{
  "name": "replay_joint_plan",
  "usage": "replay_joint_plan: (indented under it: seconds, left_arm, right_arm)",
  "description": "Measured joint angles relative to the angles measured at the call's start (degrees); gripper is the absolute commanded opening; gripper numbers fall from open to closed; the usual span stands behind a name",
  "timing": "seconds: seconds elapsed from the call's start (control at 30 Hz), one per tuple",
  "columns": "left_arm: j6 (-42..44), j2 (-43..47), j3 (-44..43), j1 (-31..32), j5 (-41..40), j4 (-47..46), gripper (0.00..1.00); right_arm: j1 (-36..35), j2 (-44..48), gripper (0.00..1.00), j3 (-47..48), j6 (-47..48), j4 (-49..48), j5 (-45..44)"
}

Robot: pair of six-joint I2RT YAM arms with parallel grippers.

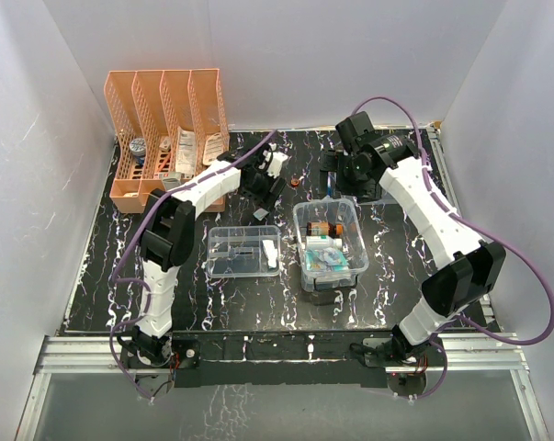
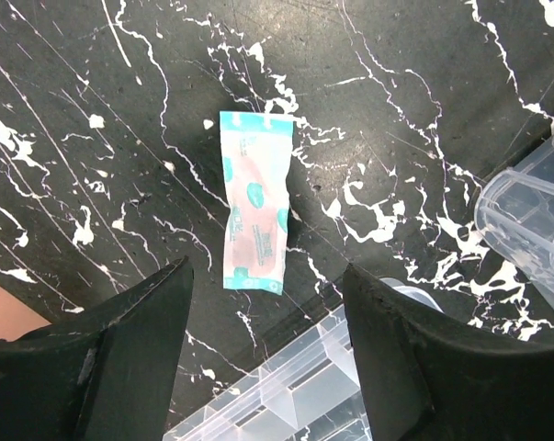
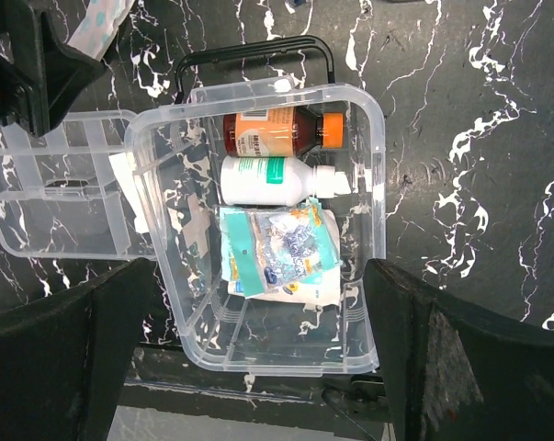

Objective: Organize the medicine kit

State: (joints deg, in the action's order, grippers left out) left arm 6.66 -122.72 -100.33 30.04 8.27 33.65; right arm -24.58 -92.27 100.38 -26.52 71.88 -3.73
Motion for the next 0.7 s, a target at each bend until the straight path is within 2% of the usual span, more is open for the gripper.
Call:
replay_joint_plan:
  seconds: [0.27,0.7]
  left_arm:
    - [0.42,-2.12,-0.52,0.0,0.07,-0.17,0.64]
    - [2.84,-3.82,-1.86,0.0,0.42,-0.92,0.65]
  right_arm:
    - [-2.82,0.0,0.98,-0.57,-4.98,-0.15,-2.01]
    - [-4.2,0.09,0.98,-3.41,-5.27,-1.22,-2.34]
